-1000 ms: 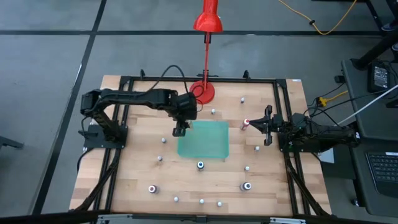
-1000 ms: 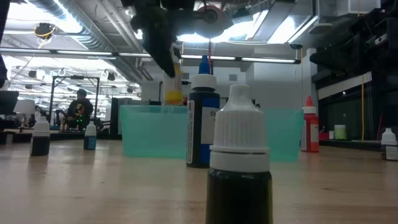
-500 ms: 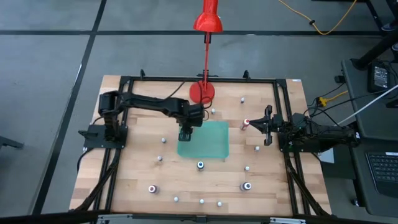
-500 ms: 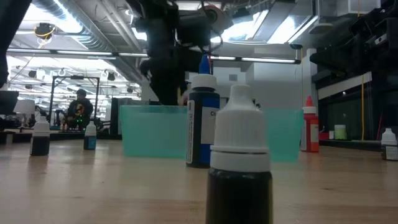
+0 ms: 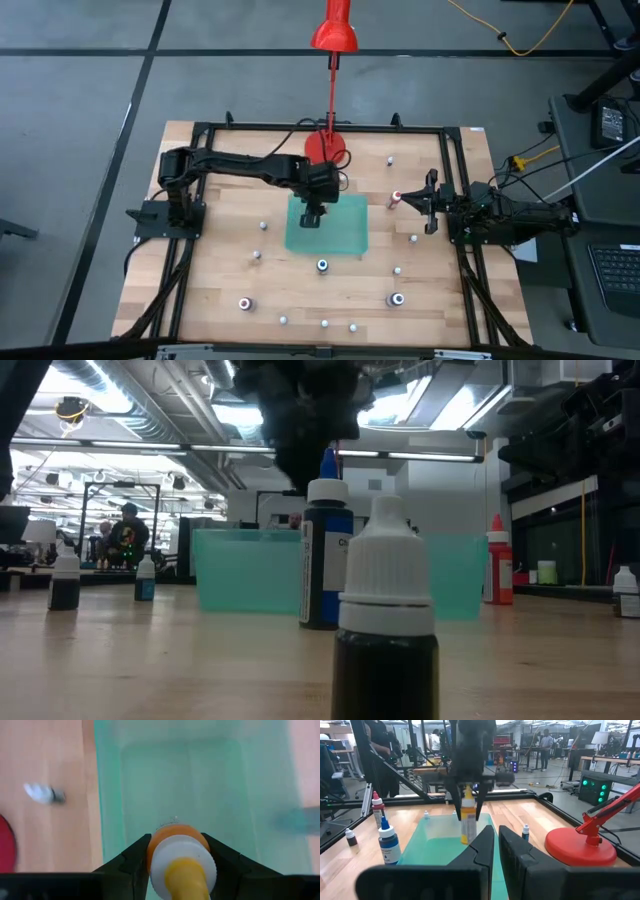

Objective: Pick & Place food coloring
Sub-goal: Put the large yellow food coloring bottle into the green bin

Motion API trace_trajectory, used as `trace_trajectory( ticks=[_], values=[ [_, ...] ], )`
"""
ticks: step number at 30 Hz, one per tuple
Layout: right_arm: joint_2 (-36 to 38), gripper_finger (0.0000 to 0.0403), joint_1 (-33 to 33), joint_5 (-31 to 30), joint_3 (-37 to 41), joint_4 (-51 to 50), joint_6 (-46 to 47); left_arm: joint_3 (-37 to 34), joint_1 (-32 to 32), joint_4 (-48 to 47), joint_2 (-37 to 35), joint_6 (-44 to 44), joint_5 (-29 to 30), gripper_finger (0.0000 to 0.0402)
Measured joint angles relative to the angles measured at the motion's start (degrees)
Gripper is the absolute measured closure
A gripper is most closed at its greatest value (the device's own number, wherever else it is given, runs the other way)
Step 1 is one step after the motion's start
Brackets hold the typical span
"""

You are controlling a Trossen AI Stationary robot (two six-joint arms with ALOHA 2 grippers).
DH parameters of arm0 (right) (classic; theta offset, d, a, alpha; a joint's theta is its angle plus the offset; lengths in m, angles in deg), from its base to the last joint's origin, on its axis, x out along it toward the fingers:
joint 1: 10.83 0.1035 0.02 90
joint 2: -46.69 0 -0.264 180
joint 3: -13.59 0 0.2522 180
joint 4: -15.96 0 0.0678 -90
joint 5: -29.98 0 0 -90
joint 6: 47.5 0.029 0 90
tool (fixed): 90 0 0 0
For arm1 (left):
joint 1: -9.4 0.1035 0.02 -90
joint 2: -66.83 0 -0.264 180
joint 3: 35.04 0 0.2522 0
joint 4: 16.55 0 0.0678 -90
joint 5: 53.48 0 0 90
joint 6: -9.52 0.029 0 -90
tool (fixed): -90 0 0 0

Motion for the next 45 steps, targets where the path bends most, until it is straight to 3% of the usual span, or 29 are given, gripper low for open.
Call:
trace_trajectory(
  ticks=[20, 45],
  values=[
    [0.0, 0.0372, 0.0, 0.0, 0.0, 0.0, 0.0, 23.4, 0.6, -4.5, 17.2, 9.6, -2.7, 0.0257],
    [0.0, 0.0372, 0.0, 0.0, 0.0, 0.0, 0.0, 24.6, 0.6, -3.4, 23.5, 9.3, -2.3, 0.0239]
  ],
)
